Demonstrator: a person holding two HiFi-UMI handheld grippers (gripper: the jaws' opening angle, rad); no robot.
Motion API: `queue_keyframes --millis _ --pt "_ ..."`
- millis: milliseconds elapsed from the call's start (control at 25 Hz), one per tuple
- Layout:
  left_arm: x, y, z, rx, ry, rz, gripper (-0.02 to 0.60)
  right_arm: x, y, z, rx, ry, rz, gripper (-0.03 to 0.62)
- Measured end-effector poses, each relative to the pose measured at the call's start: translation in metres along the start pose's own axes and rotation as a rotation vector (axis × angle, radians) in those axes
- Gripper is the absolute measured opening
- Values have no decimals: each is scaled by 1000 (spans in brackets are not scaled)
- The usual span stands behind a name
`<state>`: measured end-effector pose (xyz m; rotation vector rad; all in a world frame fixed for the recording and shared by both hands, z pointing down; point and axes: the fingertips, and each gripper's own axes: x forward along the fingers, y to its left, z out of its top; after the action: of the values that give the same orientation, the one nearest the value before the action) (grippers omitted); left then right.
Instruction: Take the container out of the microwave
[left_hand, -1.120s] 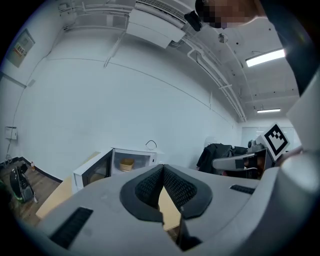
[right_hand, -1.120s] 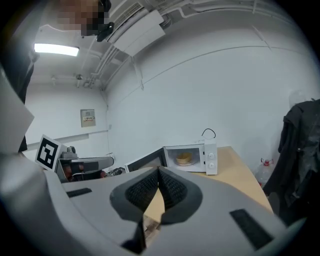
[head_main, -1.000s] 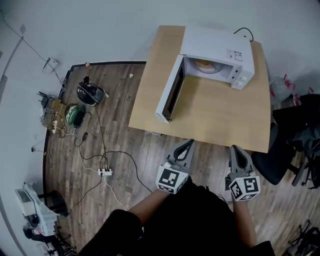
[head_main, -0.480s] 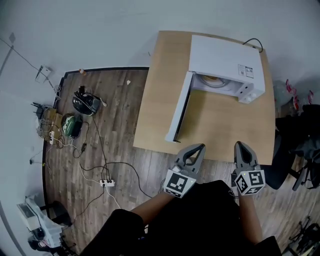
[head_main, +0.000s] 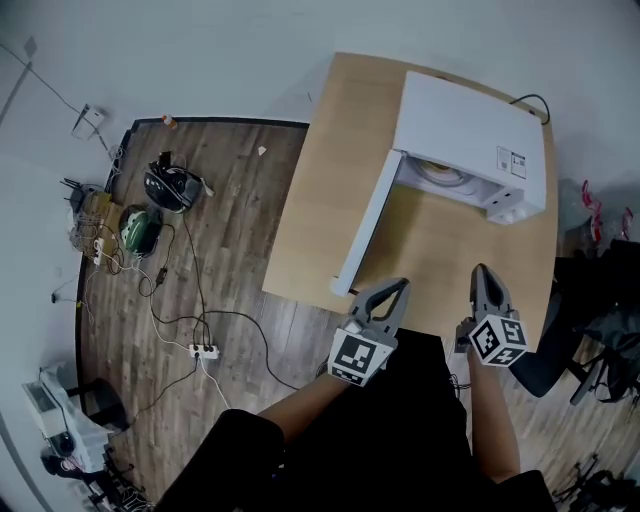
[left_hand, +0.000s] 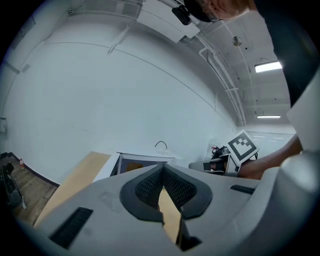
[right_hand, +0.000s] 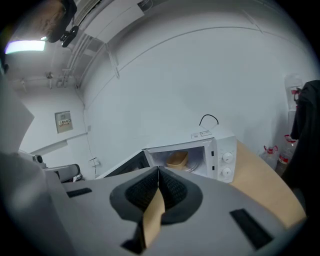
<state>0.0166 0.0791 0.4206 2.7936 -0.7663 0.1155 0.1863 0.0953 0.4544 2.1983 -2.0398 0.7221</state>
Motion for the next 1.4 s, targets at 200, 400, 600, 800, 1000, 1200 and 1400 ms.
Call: queue_keyframes --millis 200,400,600,800,1000,1200,1400 --pt "28 17 1 -17 16 53 11 55 -5 9 -61 -30 42 60" --pt "65 29 12 -30 5 82 11 119 -24 9 -40 -23 79 60" --pt "93 41 9 -36 12 106 11 167 -48 -7 6 12 56 60" --pt "107 47 7 -54 32 120 11 204 -70 -28 98 45 0 60" --pt "110 55 9 -61 22 144 11 242 -87 -39 100 65 -25 61" --pt "106 70 8 -65 48 165 11 268 -100 -43 134 68 -67 104" --pt "110 83 5 -65 55 191 9 288 -109 -52 228 55 -102 136"
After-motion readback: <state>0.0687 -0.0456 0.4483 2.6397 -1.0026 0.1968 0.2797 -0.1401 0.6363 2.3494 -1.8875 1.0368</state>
